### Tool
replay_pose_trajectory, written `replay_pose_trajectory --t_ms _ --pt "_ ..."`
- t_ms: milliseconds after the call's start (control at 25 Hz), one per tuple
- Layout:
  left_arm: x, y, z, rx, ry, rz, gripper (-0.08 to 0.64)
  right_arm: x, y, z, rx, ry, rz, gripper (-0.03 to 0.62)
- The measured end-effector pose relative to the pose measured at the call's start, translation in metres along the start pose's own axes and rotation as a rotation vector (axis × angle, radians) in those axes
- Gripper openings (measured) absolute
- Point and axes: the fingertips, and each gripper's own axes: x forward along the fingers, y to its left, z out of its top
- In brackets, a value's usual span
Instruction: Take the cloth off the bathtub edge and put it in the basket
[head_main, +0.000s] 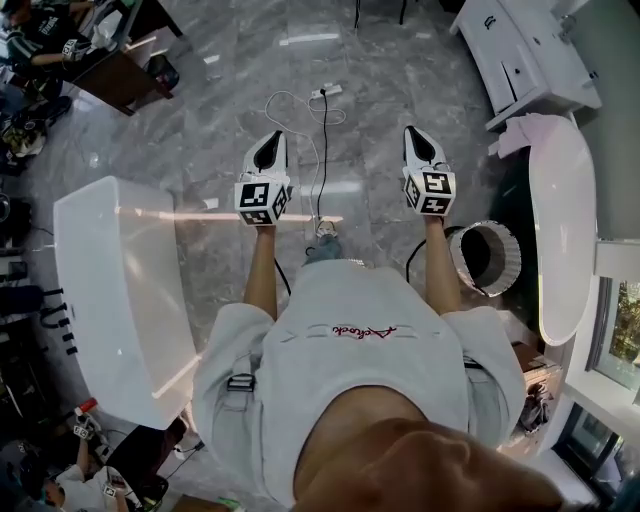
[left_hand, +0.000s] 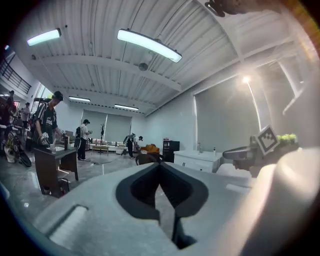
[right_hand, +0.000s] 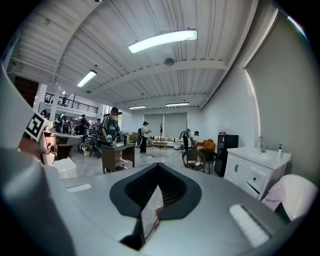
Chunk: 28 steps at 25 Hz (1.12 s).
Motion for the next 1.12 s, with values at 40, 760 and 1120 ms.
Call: replay_pose_trajectory --t_ms 40,760,1120 --pt "0.012 0.008 0.002 0.002 0.002 0.000 0.000 0.014 -0.004 0.003 0.003 0.002 -0.001 0.008" --pt "0.185 0.108 0.049 0.029 -0.019 -0.052 0.000 0.192 -0.052 0.051 0.014 -0.015 -0.057 0.007" --pt "0.226 0.117 0.048 0.019 -0.011 -0.097 0.000 0.220 -0.057 0.049 0.022 0.000 -0.074 0.007"
